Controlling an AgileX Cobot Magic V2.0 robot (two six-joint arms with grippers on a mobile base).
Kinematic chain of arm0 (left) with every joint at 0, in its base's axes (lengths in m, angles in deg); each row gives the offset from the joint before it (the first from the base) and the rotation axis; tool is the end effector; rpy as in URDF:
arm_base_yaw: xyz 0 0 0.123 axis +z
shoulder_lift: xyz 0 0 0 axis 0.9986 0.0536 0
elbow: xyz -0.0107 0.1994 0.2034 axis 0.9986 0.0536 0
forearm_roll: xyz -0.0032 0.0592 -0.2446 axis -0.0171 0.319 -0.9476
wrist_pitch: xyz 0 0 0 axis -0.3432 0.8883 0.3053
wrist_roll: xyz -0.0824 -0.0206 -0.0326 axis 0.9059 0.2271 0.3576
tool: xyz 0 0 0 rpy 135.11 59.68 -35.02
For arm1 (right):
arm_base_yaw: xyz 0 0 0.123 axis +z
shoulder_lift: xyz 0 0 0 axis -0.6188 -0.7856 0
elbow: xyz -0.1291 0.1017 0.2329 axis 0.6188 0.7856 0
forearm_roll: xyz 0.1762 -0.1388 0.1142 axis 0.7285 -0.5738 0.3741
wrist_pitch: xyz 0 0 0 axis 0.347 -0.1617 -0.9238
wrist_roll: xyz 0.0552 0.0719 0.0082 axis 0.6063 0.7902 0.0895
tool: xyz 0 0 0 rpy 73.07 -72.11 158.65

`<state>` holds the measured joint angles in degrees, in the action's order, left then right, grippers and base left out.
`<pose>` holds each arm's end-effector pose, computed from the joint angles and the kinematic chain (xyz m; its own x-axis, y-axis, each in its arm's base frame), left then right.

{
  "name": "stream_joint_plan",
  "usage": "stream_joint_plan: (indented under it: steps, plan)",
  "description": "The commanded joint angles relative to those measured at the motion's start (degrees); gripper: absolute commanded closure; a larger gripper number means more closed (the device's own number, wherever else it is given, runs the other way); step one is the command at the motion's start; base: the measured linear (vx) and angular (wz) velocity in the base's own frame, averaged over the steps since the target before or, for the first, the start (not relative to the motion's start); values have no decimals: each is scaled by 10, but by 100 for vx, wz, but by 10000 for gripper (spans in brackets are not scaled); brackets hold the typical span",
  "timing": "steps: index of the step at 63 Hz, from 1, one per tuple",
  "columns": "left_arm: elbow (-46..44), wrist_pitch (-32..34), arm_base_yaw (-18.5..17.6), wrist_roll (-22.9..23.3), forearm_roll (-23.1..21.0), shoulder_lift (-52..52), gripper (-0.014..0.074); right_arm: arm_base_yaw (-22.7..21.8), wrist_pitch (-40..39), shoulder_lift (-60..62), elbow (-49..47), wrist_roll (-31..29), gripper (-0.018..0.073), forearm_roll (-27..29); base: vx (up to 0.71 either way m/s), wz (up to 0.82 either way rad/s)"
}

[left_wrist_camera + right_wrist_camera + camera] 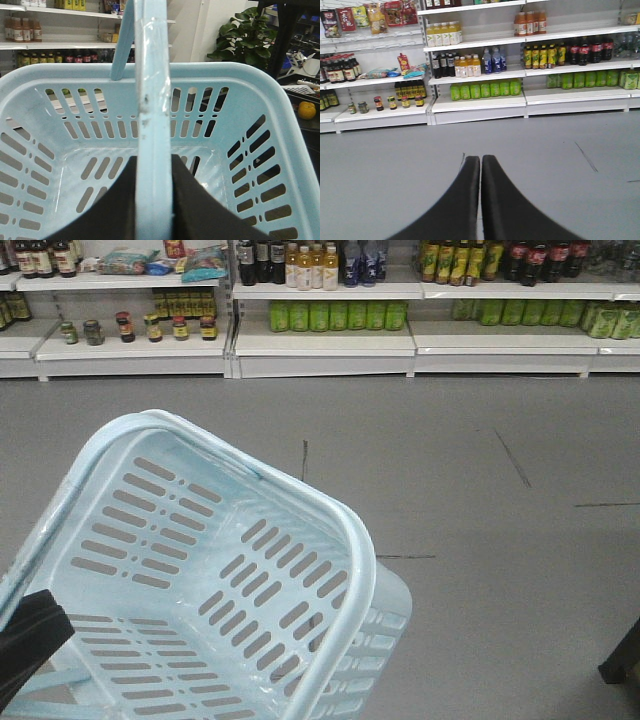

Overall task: Pick three apples into basket with both arms
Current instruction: 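Turn the base toward the table with apples and oranges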

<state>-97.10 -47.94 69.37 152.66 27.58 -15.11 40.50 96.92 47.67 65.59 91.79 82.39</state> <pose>0.0697 -0.0627 0.3029 -0.1364 -0.1154 -0.9839 0.6658 0.7247 -0.1773 0.0565 0.0016 0.1914 -0.0737 0.0673 -0.9950 -0.0283 0.9972 0.0695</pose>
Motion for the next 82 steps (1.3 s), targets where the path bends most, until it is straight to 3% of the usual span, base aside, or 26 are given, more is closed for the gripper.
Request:
stream_joint_plan:
  steps: [1, 82]
  plan:
    - [-19, -21, -1, 7, 29, 3, 603, -3, -45, 7, 8, -6, 564, -4, 25, -31]
    - [-19, -21, -1, 7, 29, 3, 603, -3, -45, 7, 8, -6, 564, -4, 18, -59]
